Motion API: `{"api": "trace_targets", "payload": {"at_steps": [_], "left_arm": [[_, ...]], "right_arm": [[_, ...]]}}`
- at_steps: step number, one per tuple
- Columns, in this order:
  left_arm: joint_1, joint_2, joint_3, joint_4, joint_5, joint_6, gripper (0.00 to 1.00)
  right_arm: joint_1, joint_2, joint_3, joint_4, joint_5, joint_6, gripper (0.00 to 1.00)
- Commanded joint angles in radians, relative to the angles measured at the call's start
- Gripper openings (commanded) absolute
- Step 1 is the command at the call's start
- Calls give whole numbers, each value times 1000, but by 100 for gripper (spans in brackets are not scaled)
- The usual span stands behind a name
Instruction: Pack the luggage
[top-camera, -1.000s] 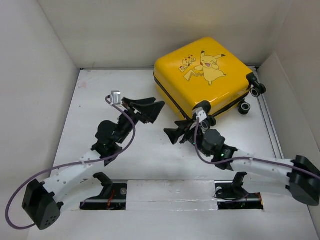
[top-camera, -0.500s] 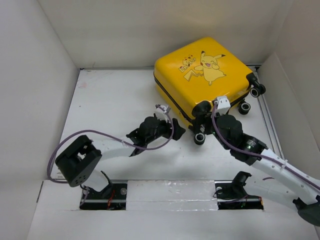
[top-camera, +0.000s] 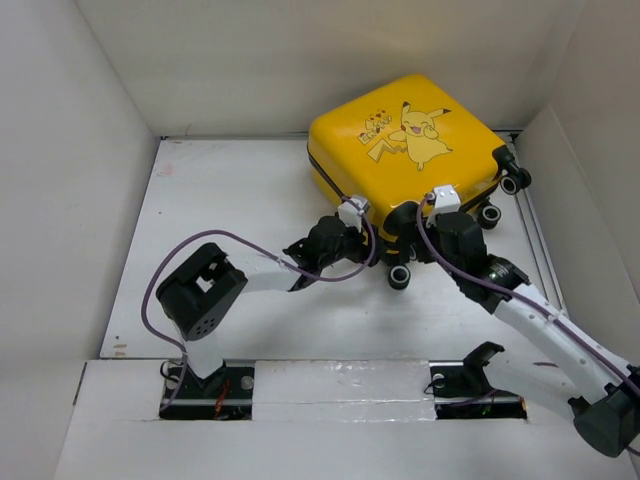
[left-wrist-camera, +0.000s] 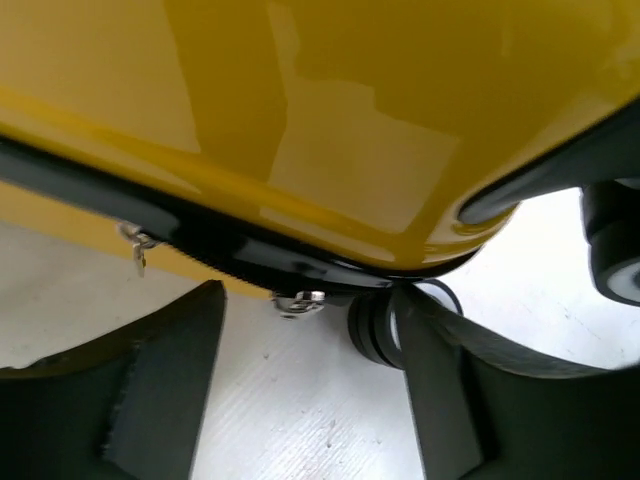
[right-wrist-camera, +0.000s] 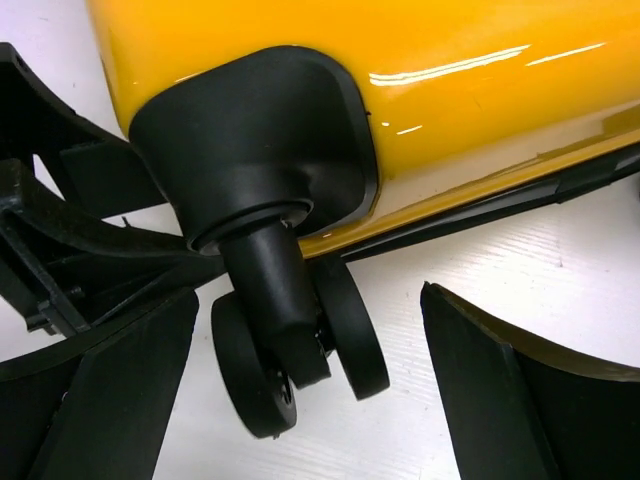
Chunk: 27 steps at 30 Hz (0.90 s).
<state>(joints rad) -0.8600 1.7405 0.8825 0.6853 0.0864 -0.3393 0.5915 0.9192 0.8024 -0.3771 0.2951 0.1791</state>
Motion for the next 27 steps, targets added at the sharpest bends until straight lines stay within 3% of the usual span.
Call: {"api": "trace_targets", "payload": {"at_steps": [1, 3, 5, 7, 8, 11, 12, 13, 14, 15, 18, 27], "left_arm": [[9, 2, 56, 16, 18, 36, 61], [9, 2, 67, 7, 18, 45, 57], [9, 24, 78, -7, 18, 54, 52], [9, 24, 78, -7, 6, 54, 46], [9, 24, 78, -7, -3, 54, 44], [9, 33, 88, -16, -16, 78, 31], [9, 33, 98, -27, -16, 79, 27], [9, 42, 98, -27, -26, 89, 21], [9, 42, 107, -38, -37, 101, 8], [9, 42, 116, -38, -37, 102, 1], [9, 42, 116, -64, -91, 120, 0], [61, -1, 69, -147, -313, 109, 0]], "right_arm": [[-41, 13, -6, 84, -96, -30, 99], [-71, 24, -17, 119, -151, -39, 97], [-85, 36, -26, 132, -195, -49, 84], [-96, 37, -35, 155, -218, -49, 77], [-96, 46, -35, 155, -227, -49, 65], [-116, 46, -45, 164, -250, -49, 53], [-116, 46, -55, 164, -251, -49, 43], [-125, 46, -55, 179, -266, -49, 36], [-134, 46, -66, 179, -280, -49, 28], [-134, 46, -66, 179, -280, -49, 15], [-144, 33, -86, 179, -280, -49, 1], [-162, -22, -126, 158, -289, -40, 0]]}}
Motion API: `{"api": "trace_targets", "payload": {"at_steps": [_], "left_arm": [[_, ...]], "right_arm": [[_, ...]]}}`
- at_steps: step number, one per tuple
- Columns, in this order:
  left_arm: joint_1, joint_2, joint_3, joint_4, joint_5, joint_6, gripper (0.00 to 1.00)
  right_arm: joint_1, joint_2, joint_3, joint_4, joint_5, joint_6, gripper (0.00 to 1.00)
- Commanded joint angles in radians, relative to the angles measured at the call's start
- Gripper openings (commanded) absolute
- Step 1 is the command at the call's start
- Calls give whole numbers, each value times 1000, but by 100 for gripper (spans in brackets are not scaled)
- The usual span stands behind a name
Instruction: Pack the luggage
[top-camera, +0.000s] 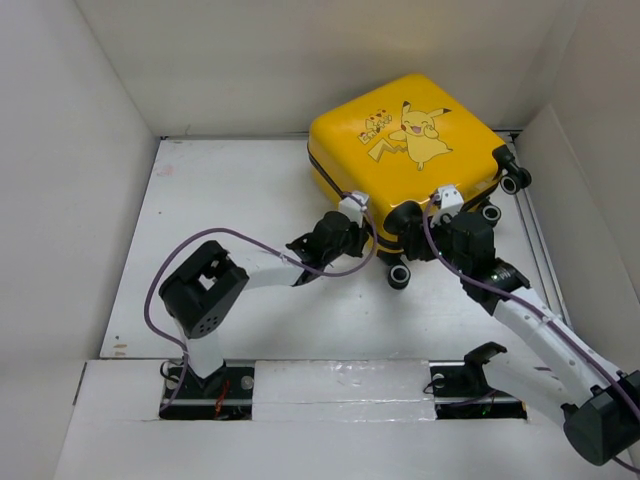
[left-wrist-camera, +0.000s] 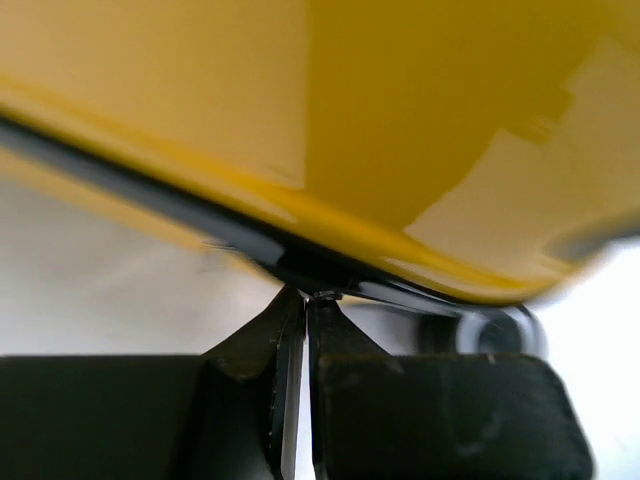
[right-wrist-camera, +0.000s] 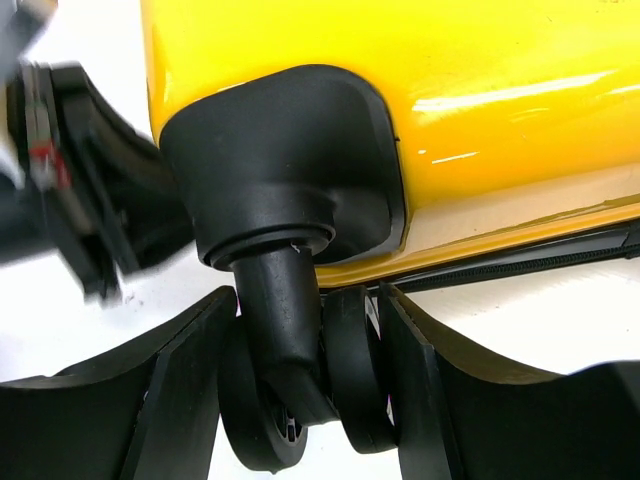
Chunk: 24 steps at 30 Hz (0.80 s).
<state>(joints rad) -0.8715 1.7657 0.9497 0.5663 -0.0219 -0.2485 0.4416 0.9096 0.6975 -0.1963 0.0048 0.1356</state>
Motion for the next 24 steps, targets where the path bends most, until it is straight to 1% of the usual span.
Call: {"api": "trace_targets", "payload": {"at_steps": [1, 3, 7, 9, 12, 13, 14, 15, 16, 17, 18, 19, 20, 21, 22, 23, 24], "left_arm": [[92, -35, -8, -39, -223, 2, 0], [114, -35, -8, -66, -253, -23, 0], [164, -35, -28, -75, -283, -70, 0], [184, -45, -28, -75, -293, -106, 0], [193, -112, -87, -60, -335, -156, 0], [193, -135, -104, -60, -348, -176, 18], [193, -164, -126, -48, -364, -195, 34], [193, -240, -182, -48, -374, -213, 51], [193, -288, -213, -34, -392, -250, 86], [193, -339, -244, -34, -410, -273, 100], [193, -395, -273, -45, -453, -293, 100], [193, -523, -326, -57, -475, -314, 100], [193, -593, -350, -87, -504, -337, 100], [193, -733, -394, -100, -548, -381, 93], [193, -735, -414, -111, -562, -396, 90], [193, -864, -430, -120, -563, -396, 88], [193, -920, -442, -129, -563, -406, 93]], "right_arm": [[-12, -24, -21, -23, 1, 4, 0], [-12, -25, -32, -23, -11, 4, 0], [-12, -20, -43, -12, -81, 4, 0], [-3, -9, -43, -3, -81, 4, 0], [55, 15, -43, 17, -118, -5, 0], [75, 41, -43, 33, -118, -5, 0], [100, 55, -43, 47, -127, -5, 0], [159, 72, -20, 47, -118, -5, 0], [193, 104, -10, 61, -118, 5, 0], [227, 121, -10, 87, -103, 18, 0], [291, 139, 8, 98, -94, 18, 0], [324, 158, 29, 113, -94, 30, 0], [351, 201, 42, 130, -94, 45, 0], [405, 224, 71, 167, -94, 45, 0], [431, 251, 91, 182, -94, 55, 0], [459, 311, 112, 196, -94, 55, 0], [485, 342, 137, 221, -94, 64, 0]]}}
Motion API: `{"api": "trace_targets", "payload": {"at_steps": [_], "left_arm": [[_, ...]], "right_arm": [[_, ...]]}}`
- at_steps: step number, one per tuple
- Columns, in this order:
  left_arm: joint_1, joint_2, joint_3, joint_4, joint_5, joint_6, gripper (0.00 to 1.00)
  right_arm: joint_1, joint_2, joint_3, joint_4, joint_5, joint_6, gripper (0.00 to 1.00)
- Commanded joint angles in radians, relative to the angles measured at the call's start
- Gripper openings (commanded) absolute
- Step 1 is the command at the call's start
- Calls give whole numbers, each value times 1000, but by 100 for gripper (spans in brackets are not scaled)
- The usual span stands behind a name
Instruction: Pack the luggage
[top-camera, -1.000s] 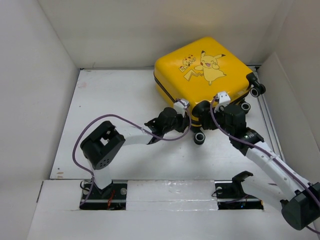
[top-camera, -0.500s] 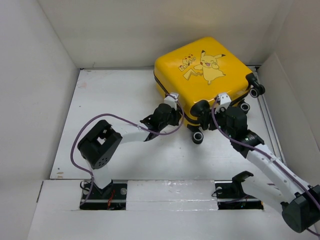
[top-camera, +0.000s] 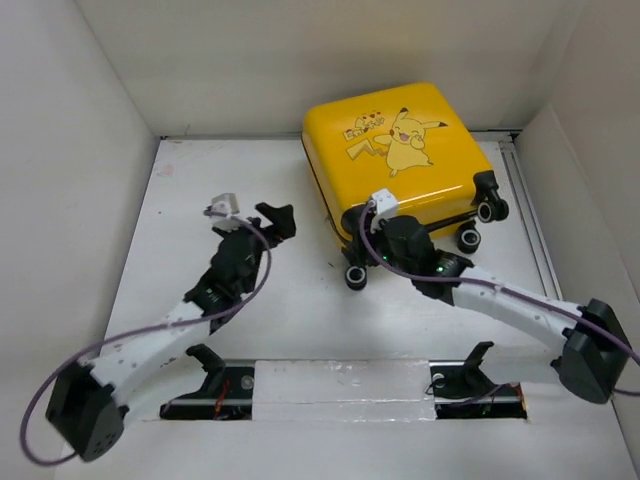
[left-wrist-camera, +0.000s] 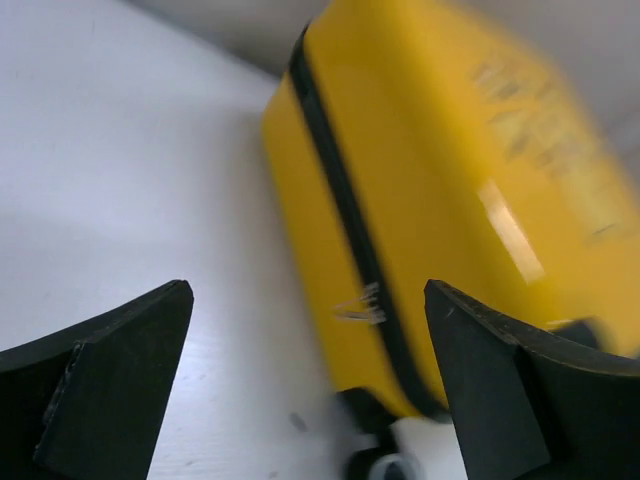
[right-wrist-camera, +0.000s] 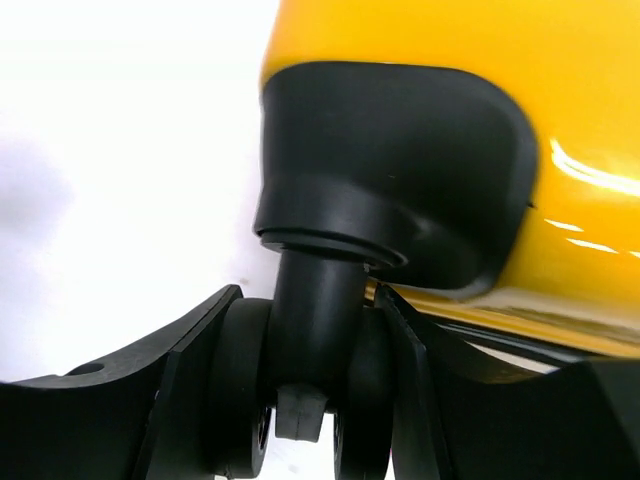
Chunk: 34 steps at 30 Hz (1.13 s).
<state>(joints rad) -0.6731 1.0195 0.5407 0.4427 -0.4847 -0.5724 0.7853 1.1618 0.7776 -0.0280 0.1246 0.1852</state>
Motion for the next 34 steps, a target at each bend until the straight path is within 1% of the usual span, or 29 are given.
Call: {"api": "trace_targets", "payload": {"at_steps": [1, 2, 3, 5, 6, 8, 9, 10, 11, 12, 13, 15, 16, 17, 19, 20, 21, 22, 23, 24, 26, 27, 29, 30, 31, 33, 34], "left_arm": [[-5, -224, -42, -22, -110, -83, 100], [-5, -310, -42, -45, -111, -83, 100], [-5, -346, -42, -100, -111, -83, 100], [-5, -433, -21, -165, -123, -107, 100], [-5, -459, -21, -232, -123, -118, 100], [-5, -504, 2, -292, -134, -141, 100], [-5, -545, 2, -318, -134, -177, 100], [-5, -565, 2, -356, -134, -187, 100], [-5, -584, 2, -357, -100, -187, 100], [-5, -613, 2, -366, -80, -187, 100], [-5, -625, 13, -366, -63, -161, 100], [-5, -634, 33, -375, -23, -150, 100], [-5, -647, 42, -384, -12, -139, 100], [-5, -647, 53, -404, -3, -139, 100], [-5, -656, 76, -415, 32, -139, 100], [-5, -665, 76, -415, 55, -130, 100], [-5, -665, 76, -415, 55, -130, 100], [-5, -674, 76, -404, 79, -130, 100], [-5, -674, 76, -404, 93, -130, 100], [-5, -674, 64, -394, 107, -130, 100], [-5, -684, 38, -394, 152, -130, 100], [-5, -684, 27, -394, 170, -130, 100], [-5, -684, -10, -394, 211, -130, 100], [-5, -705, -25, -394, 212, -142, 100], [-5, -714, -42, -394, 225, -142, 100], [-5, -737, -100, -383, 244, -142, 100], [-5, -752, -114, -383, 244, -171, 100]], "right_arm": [[196, 125, 83, 53, -214, 14, 0], [222, 157, 144, 62, -214, 14, 0], [248, 221, 176, 62, -214, 14, 0], [316, 277, 256, 62, -186, 26, 0], [337, 318, 279, 62, -186, 36, 0], [382, 349, 314, 74, -171, 51, 0], [396, 361, 343, 74, -171, 62, 0], [410, 381, 359, 83, -171, 72, 2], [423, 381, 373, 83, -171, 73, 11], [436, 381, 382, 83, -122, 85, 26], [446, 372, 382, 74, -97, 85, 59], [447, 331, 368, 62, -42, 96, 94], [447, 300, 359, 53, -17, 96, 100], [447, 227, 350, 39, 9, 96, 100], [447, 141, 326, -16, 74, 85, 100], [447, 49, 316, -67, 131, 85, 100], [447, 1, 304, -94, 132, 85, 100], [447, -49, 290, -122, 197, 85, 100], [447, -100, 249, -147, 225, 85, 100], [447, -204, 221, -162, 248, 85, 100], [447, -307, 134, -217, 323, 111, 100], [447, -403, 103, -242, 346, 123, 100], [447, -494, 42, -309, 423, 175, 100], [447, -536, -16, -328, 444, 194, 100], [447, -610, -44, -340, 454, 220, 100], [447, -671, -114, -363, 440, 246, 100], [447, -694, -136, -363, 426, 255, 100]]}}
